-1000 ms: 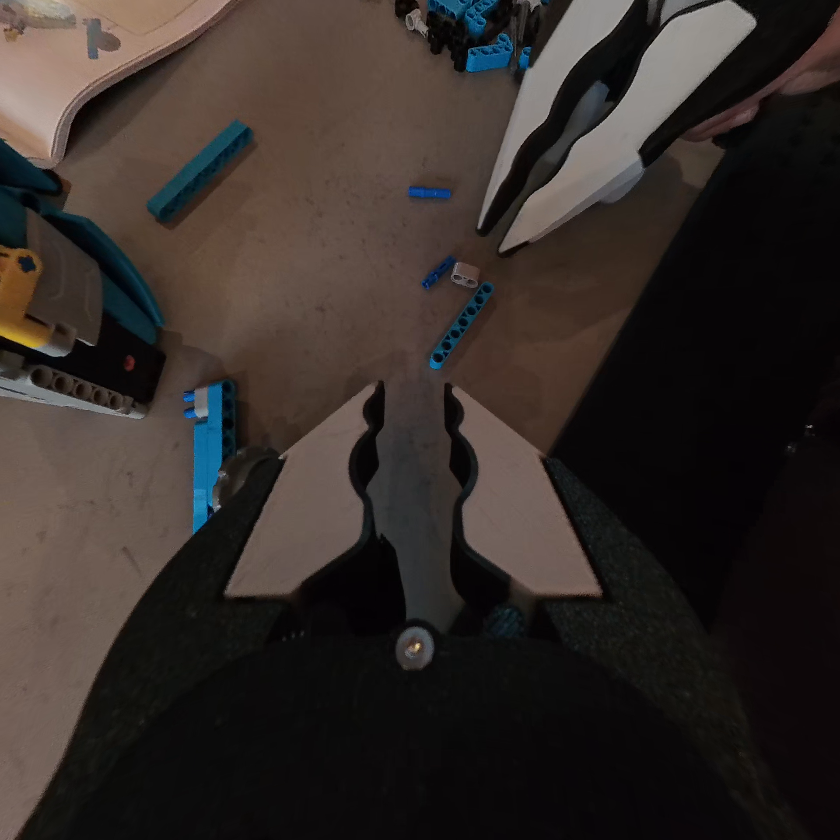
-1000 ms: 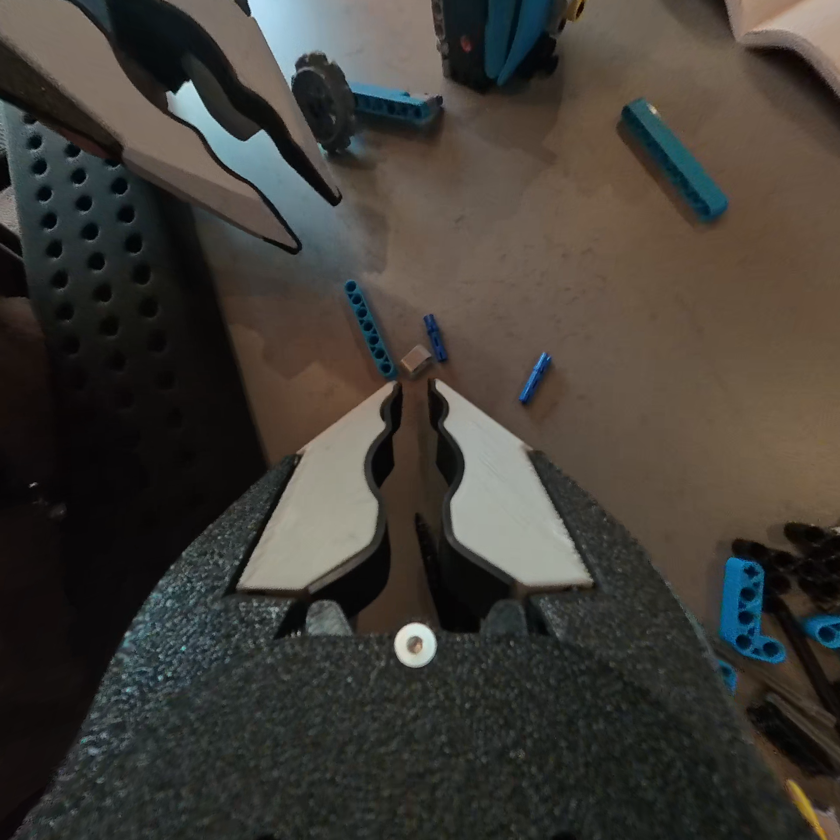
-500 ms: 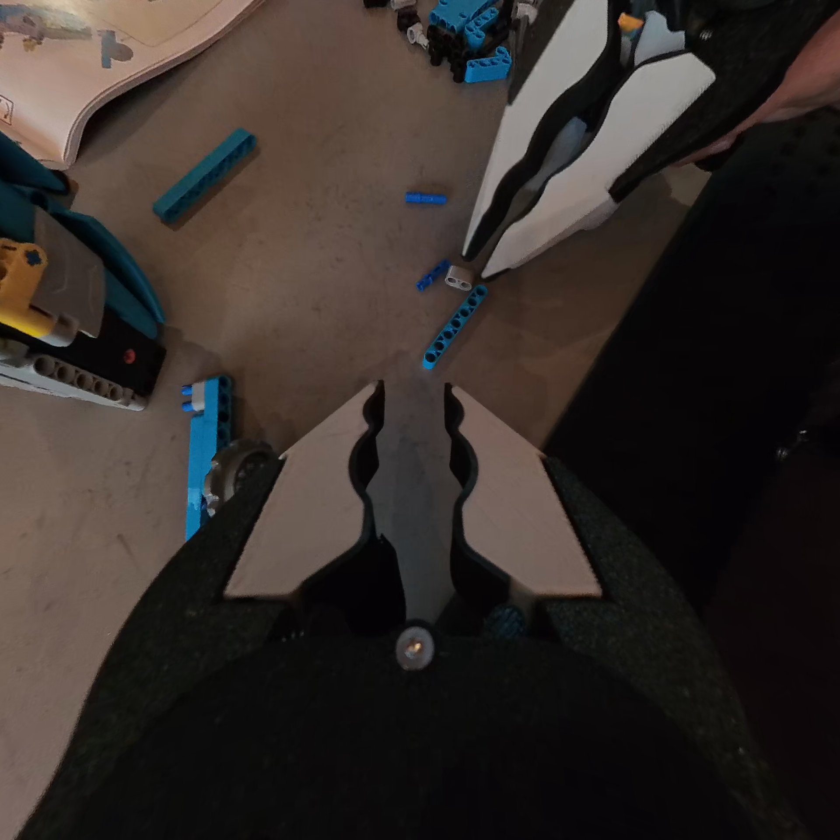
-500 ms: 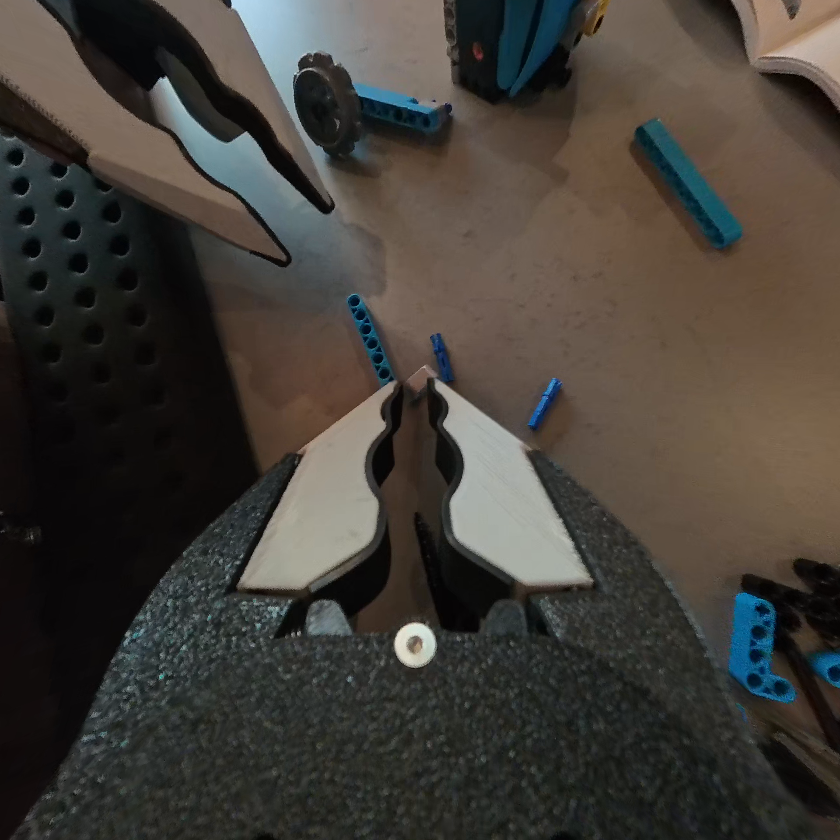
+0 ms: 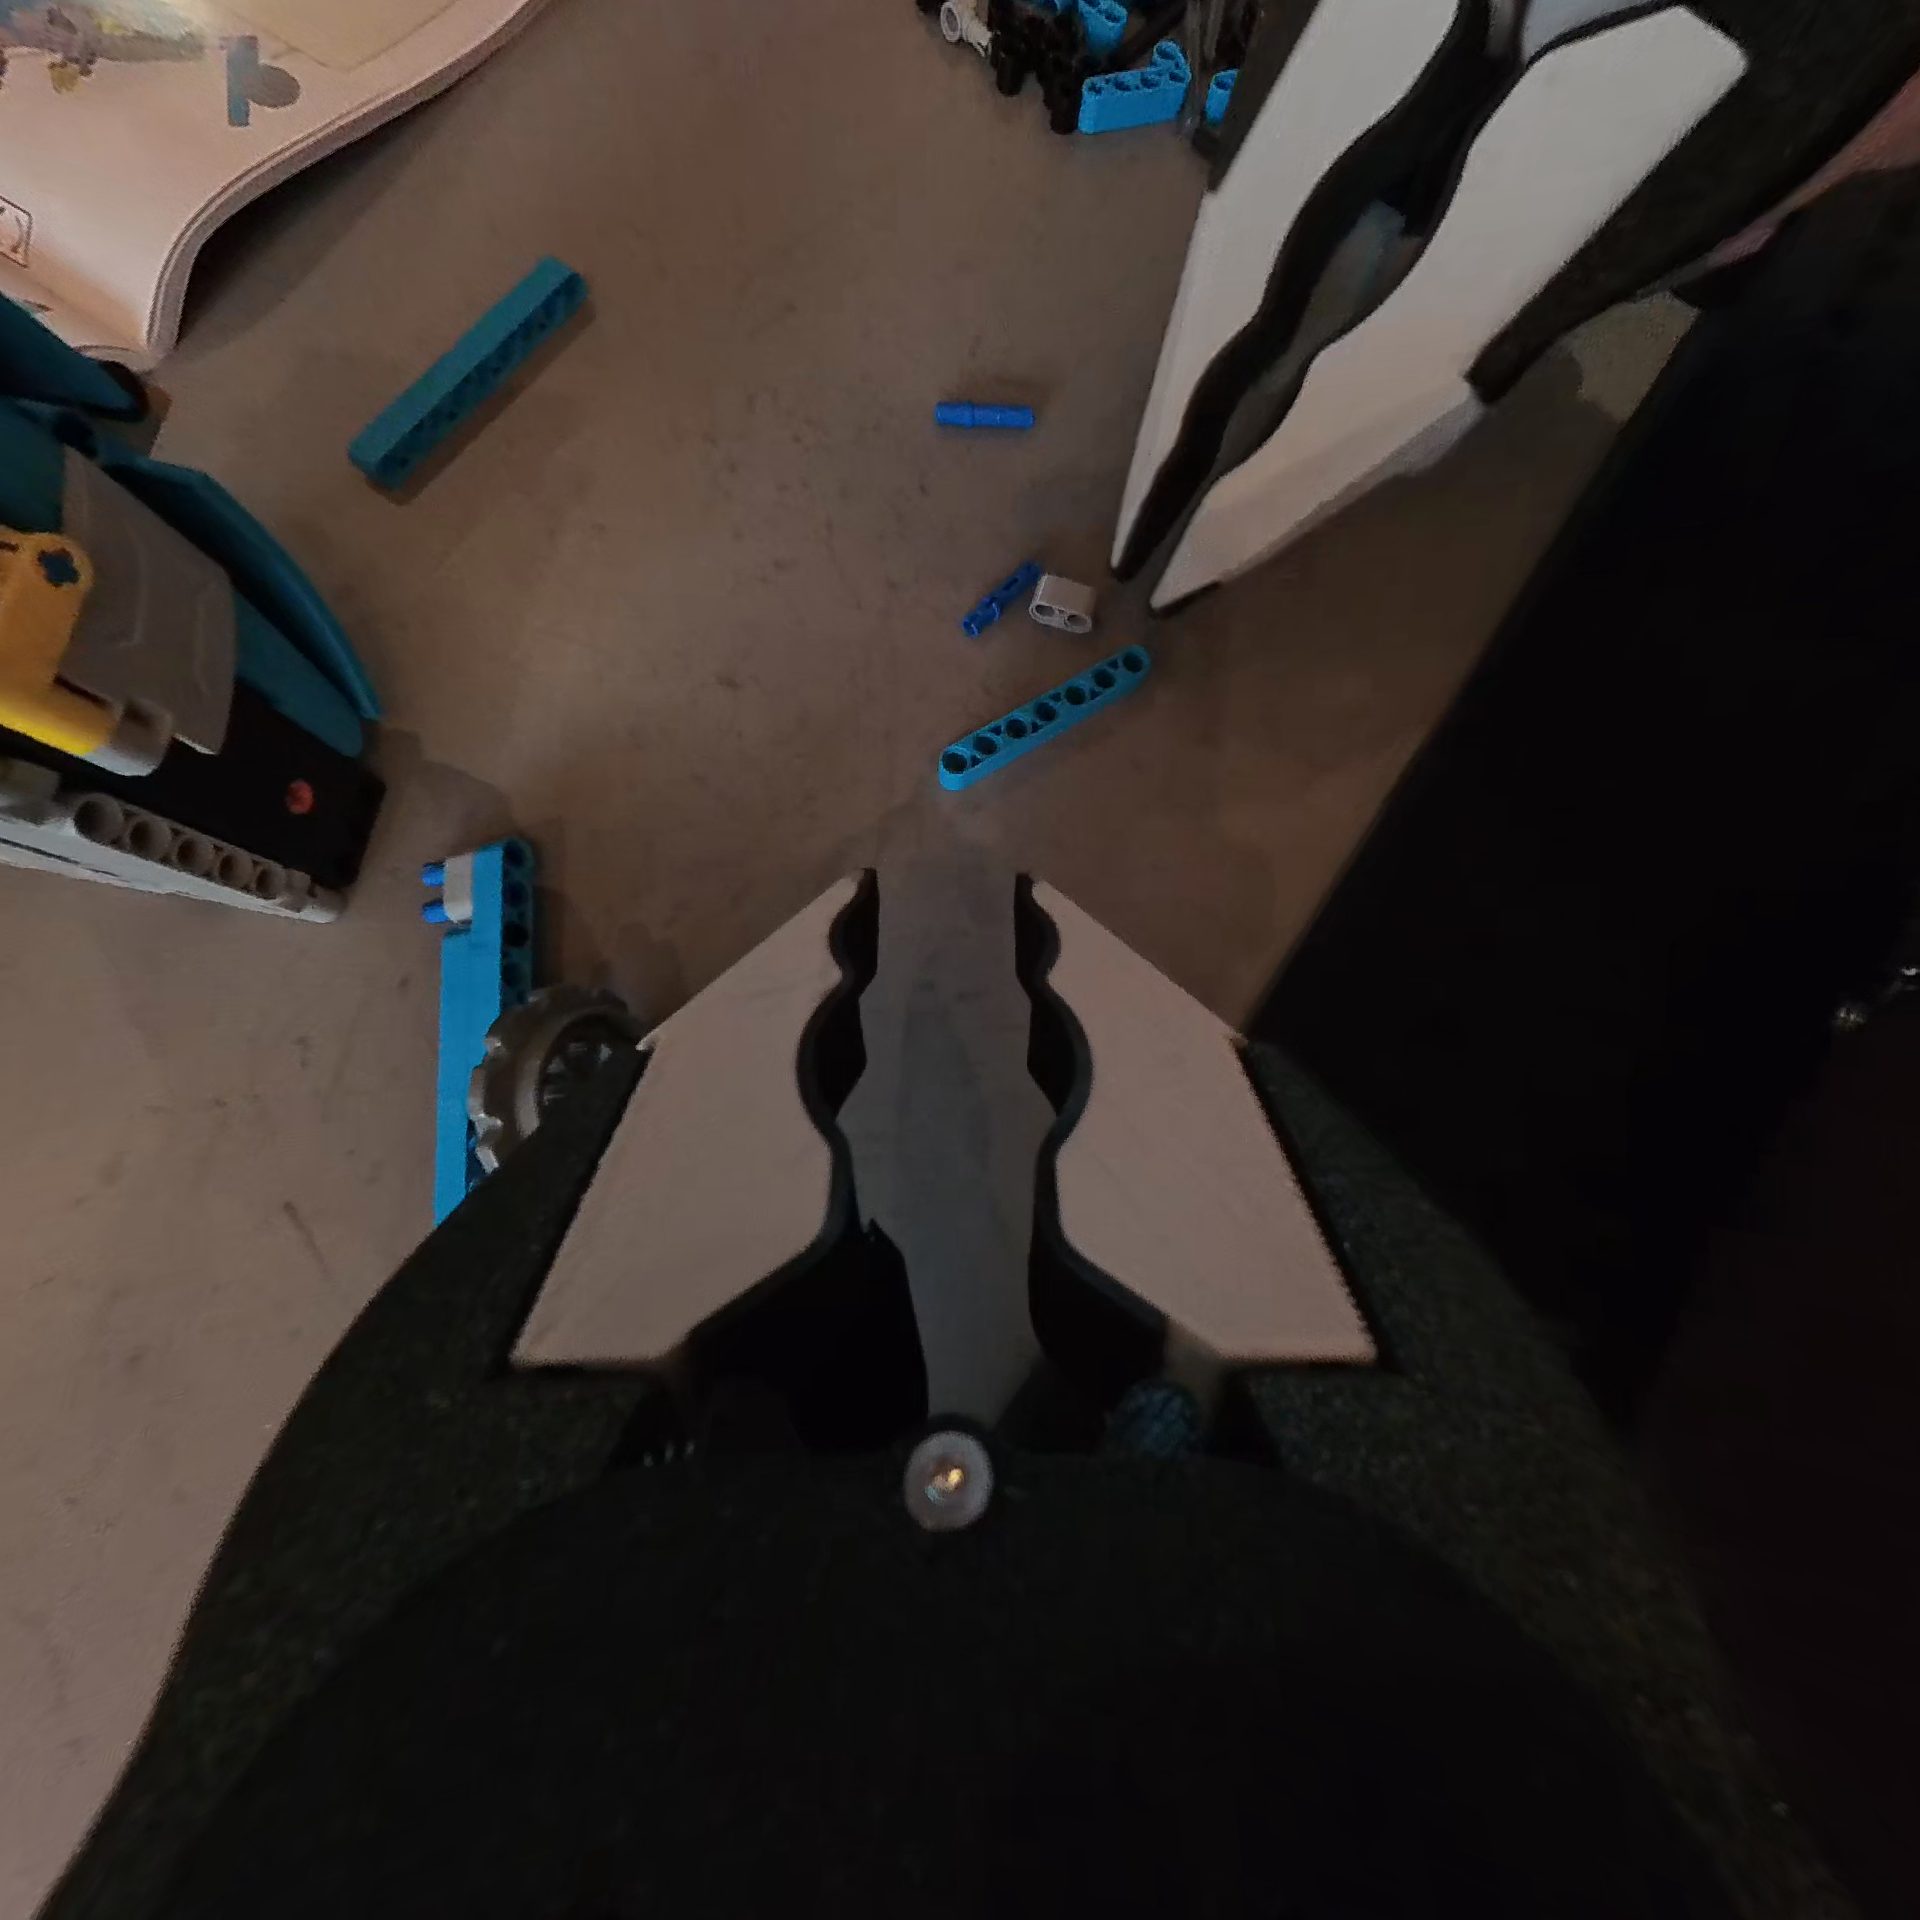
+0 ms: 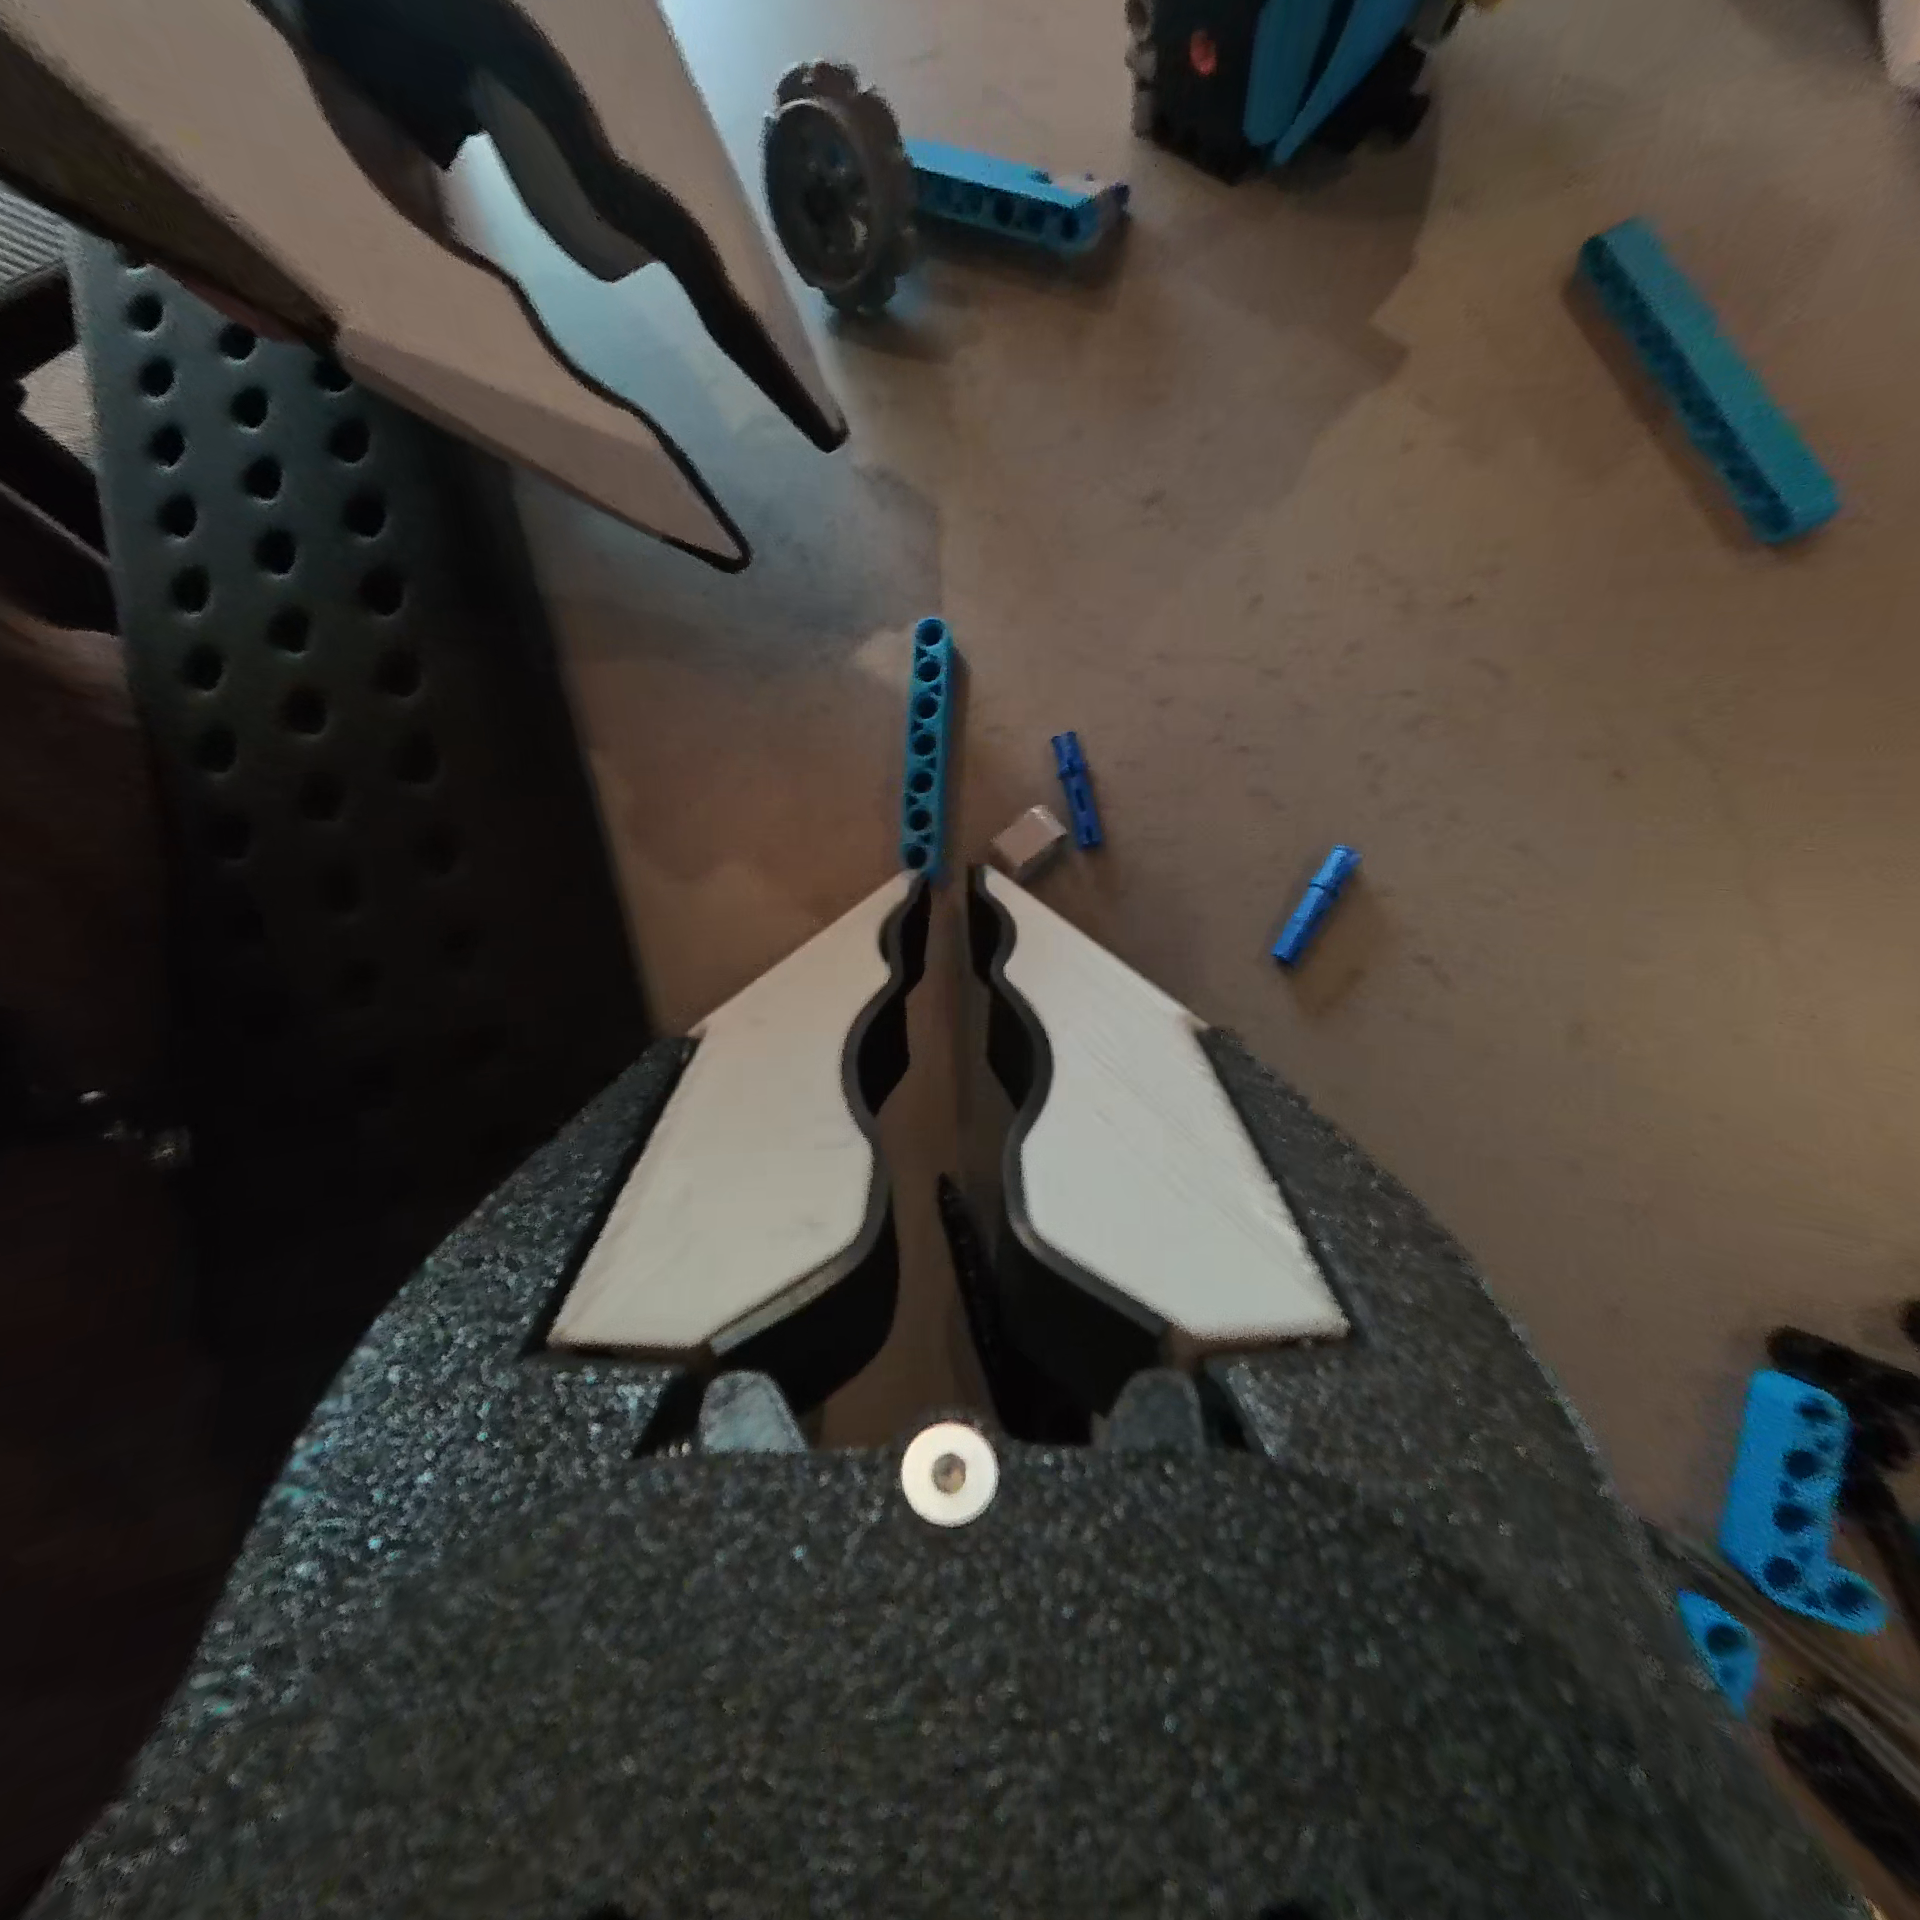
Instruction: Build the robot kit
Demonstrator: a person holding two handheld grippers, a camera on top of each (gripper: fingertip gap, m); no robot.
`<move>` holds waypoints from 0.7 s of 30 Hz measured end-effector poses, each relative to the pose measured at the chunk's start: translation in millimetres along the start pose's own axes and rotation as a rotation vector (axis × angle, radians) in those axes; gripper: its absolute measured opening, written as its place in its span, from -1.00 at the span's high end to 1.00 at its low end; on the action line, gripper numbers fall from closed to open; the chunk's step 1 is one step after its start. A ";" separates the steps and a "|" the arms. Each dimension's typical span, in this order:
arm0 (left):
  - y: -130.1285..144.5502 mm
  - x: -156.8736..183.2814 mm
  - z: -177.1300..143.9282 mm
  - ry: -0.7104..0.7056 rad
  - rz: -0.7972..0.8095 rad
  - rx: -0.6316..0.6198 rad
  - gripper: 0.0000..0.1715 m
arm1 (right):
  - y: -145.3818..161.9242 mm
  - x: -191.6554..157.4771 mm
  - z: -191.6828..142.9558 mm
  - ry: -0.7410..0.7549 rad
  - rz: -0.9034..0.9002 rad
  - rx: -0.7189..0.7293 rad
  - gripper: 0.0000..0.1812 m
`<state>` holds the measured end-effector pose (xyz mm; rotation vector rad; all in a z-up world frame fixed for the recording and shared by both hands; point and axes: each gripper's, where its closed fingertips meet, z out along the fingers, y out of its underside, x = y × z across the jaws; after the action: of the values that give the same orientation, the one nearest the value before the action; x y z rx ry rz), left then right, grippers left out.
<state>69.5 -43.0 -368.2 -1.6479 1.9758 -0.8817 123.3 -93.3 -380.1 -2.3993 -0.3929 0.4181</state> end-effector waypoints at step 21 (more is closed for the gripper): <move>-6.5 0.8 -0.5 0.001 -0.033 0.023 0.70 | -14.4 26.0 2.1 0.172 0.022 0.058 0.81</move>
<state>73.6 -44.3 -363.3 -1.6724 1.9375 -0.9140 143.5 -71.6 -377.2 -2.3628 -0.2739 0.2266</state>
